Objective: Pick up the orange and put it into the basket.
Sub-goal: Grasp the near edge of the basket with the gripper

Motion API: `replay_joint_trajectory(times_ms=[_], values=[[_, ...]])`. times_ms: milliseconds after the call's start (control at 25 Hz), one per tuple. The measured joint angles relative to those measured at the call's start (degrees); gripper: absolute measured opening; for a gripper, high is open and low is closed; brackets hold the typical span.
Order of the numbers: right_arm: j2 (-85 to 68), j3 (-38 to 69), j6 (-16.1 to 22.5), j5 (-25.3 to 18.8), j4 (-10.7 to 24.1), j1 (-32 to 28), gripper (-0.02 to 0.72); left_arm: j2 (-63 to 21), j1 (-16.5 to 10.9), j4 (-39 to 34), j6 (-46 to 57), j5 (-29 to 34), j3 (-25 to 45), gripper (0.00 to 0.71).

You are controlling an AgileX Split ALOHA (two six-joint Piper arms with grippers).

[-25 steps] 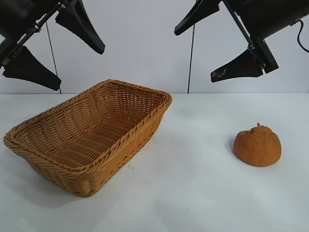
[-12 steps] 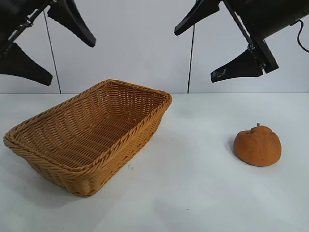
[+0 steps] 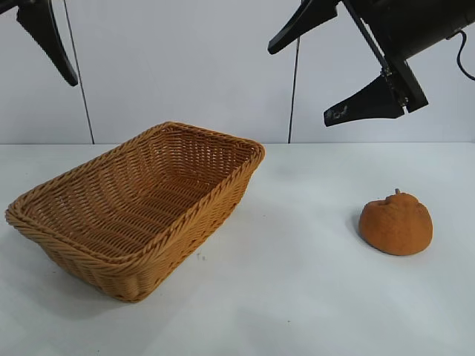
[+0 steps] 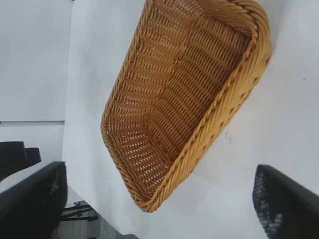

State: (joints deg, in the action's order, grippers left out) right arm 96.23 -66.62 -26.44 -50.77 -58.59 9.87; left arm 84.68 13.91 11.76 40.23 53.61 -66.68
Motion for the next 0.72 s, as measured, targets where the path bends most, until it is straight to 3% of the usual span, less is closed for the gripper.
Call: replay_joint_trajectory(times_ms=[240, 520, 720], values=[[0.0, 0.0, 0.1, 0.0, 0.0, 0.0, 0.694, 0.0, 1.0, -2.8, 13.9, -4.1, 4.7, 0.672], [0.0, 0.0, 0.2, 0.0, 0.0, 0.0, 0.694, 0.0, 1.0, -1.4, 16.6, -11.0, 12.5, 0.672], [0.0, 0.0, 0.5, 0.0, 0.0, 0.0, 0.694, 3.0, 1.0, 0.4, 16.0, -13.7, 13.2, 0.672]])
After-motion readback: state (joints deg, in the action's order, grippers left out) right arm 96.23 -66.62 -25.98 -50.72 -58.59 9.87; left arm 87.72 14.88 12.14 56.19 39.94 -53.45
